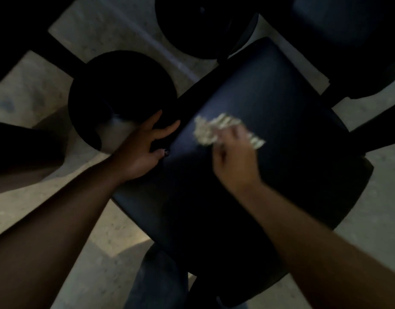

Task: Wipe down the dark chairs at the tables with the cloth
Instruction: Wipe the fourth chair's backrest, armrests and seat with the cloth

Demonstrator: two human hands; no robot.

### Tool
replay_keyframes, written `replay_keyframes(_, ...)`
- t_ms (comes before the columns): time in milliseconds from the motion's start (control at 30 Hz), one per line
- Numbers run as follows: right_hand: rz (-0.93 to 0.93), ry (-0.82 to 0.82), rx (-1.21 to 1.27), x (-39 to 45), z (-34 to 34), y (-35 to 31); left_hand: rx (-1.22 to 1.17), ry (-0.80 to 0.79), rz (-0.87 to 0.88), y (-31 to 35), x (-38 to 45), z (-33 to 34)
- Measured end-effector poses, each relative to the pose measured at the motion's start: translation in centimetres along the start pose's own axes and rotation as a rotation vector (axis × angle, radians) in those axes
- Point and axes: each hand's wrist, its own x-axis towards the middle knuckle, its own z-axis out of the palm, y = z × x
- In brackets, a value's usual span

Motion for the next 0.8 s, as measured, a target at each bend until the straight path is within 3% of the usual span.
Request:
replay_keyframes(100,-0.216,-0.394,0.077,-7.3,2.0,-3.4,0.218,-0.199,-0.015,-0.6,-1.6,-0.8)
replay_keyframes(200,-0.265,-0.529,0.071,-8.0,1.6,-3.1,0.362,-0.308,-0.048,-0.3,-2.5,-0.1)
replay_keyframes(300,-0.231,-0.378,0.001,-3.6,-0.2,-0.4,0.385,-0.306,-0.052,-0.1,-2.3,0.0)
replay_keyframes(433,0.164,0.078,0.0,2.1,-3.3,3.8,0.392,-0.299,-0.084,-0.1,-2.3,-0.1)
replay_keyframes(500,0.323,0.181,-0.032,2.2,-2.6,3.0,0.399,-0.306,-0.093,0.2,-2.3,0.0)
replay_keyframes(533,0.314,0.184,-0.074,1.4,-1.6,1.9,0.402,-0.306,-0.09,0.2,-2.3,0.0)
replay_keyframes(600,0.099,0.023,-0.083,-2.3,1.0,-1.4,0.405,-0.304,-0.082,0.3,-2.2,-0.1)
replay_keyframes(700,-0.213,-0.434,-0.017,-8.4,3.5,-4.8,0.417,-0.308,-0.053,0.2,-2.2,-0.2)
replay_keyframes(800,-0.348,-0.481,-0.019,-8.0,3.4,-3.7,0.44,-0.313,-0.024,0.1,-2.3,-0.3)
